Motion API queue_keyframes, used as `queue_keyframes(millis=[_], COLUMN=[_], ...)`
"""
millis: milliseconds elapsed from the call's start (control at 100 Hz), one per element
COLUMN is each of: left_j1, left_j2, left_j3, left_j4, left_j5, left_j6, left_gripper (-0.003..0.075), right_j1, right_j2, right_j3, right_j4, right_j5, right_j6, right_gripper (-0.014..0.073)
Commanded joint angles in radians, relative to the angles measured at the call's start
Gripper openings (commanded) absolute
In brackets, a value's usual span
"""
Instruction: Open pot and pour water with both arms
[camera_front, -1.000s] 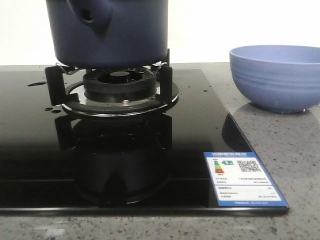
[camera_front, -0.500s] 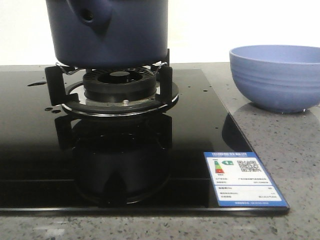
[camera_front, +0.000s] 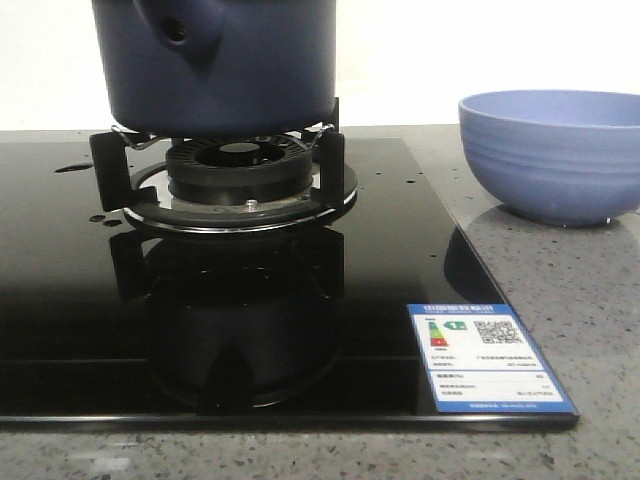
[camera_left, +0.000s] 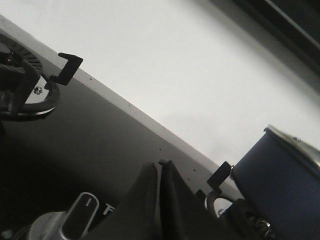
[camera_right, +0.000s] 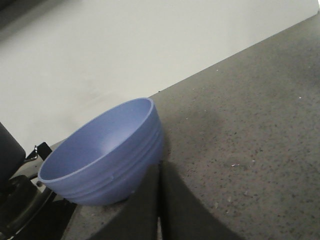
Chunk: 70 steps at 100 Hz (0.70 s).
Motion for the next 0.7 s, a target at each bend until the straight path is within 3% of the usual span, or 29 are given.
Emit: queue_keyframes(millis=[0,100,220,340,470,600,690], left_j1=[-0.005,-0.005,-0.005,-0.005,-0.005,-0.008,-0.048], left_j2=[-0.027,-0.027,-0.022,0.034,0.151,0.267,0.317], left_j3=[0.029,0.006,-0.076,-0.216,-0.386,-0.529,-0.582], left_j4=[-0.120,-0.175,-0.088,0.016,0.011,0.011,0.001], left_j5=[-0.079,-0.072,0.031,0.200,0.349,0.479,0.491], left_j6=[-0.005,-0.005,0.013,0.135,0.333,0.409,0.425], left_gripper=[-0.0020,-0.0020,-0.0020,-0.0020,-0.0020,-0.0020,-0.0020], right_j1=[-0.007,-0.007,-0.007,-0.007,-0.007,0.031,0.079], right_j2=[-0.017,-0.017,0.001,0.093,0.249,0.417,0.497], right_j3=[0.018,-0.028,-0.114,-0.219,-0.357,-0.496,-0.566], right_j4=[0.047,0.048,-0.001,-0.098,-0.122,-0.122,-0.122], right_j5=[-0.083,-0.054,0.051,0.175,0.301,0.416,0.439], right_j6=[-0.004,-0.004,-0.006,-0.006,-0.016,-0.101,-0.148], right_gripper=[-0.0063,-0.0061,-0.0060,-0.0060,-0.0060,-0.0061,-0.0063])
